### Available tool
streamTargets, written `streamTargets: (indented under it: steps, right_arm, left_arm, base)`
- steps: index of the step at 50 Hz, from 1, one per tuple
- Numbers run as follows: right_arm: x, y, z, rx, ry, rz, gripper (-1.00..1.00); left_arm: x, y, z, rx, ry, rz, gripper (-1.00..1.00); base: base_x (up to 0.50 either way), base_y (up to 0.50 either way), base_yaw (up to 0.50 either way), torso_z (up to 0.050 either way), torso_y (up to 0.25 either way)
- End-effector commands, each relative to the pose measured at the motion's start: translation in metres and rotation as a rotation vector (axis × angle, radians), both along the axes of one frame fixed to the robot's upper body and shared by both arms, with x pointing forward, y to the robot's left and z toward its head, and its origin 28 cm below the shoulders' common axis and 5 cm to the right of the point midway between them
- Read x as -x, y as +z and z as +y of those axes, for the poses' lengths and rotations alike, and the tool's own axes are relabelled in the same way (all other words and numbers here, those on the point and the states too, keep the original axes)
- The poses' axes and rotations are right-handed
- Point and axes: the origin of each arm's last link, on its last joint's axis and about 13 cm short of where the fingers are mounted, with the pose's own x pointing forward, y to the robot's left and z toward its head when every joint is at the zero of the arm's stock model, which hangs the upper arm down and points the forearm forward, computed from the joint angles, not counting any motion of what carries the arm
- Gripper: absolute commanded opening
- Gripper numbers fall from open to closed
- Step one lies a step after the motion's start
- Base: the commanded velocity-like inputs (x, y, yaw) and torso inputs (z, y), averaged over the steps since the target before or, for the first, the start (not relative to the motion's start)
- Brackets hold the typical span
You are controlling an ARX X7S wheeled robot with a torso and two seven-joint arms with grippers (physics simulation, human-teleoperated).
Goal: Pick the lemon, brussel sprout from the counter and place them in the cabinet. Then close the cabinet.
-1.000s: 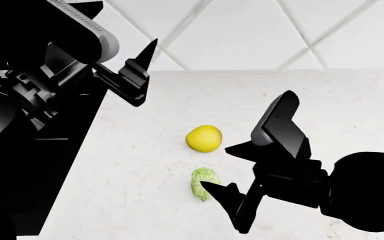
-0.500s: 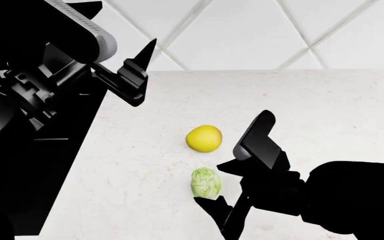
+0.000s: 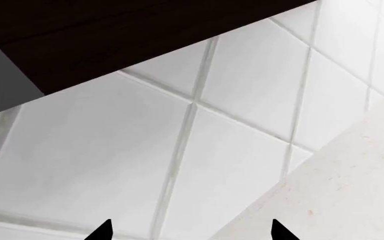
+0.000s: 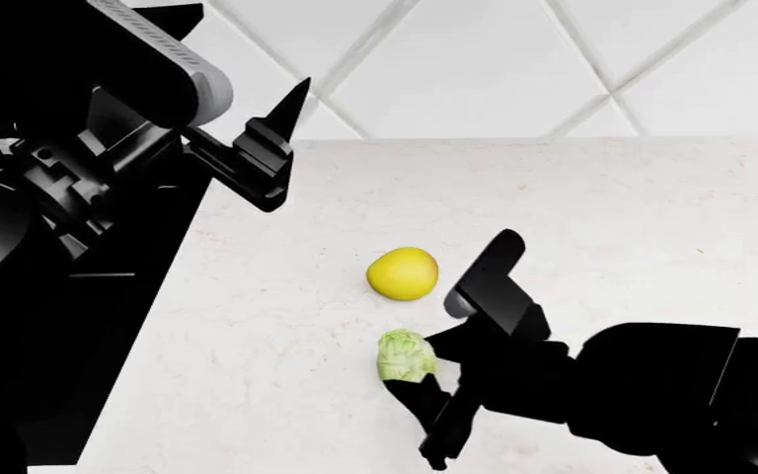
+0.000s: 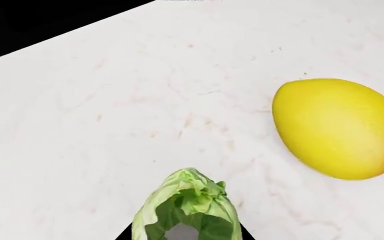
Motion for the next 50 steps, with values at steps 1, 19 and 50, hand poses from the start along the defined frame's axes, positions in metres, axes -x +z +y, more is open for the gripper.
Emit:
streamTargets:
  steps: [1,19,50]
  right_arm:
    - [-0.001,-0.008,0.007,0.006,0.016,0.017,-1.0]
    - [0.016,0.028,-0.018,-0.009,-0.034,-0.109,-1.0]
    - [0.048,0.055,-0.08,-0.018,-0.273,-0.245,-1.0]
  left_arm:
    - [0.001,-0.001,0.0,0.001,0.0,0.0,1.0]
    - [0.0,-0.001,-0.003,-0.014,-0.015,0.011,1.0]
    - [-0.049,0.019,-0.042,-0.14,-0.31,0.242,1.0]
  base:
    - [0.0,0.0,0.0,0.0,0.0]
    - [0.0,0.0,0.0,0.0,0.0]
    - [0.0,0.0,0.0,0.0,0.0]
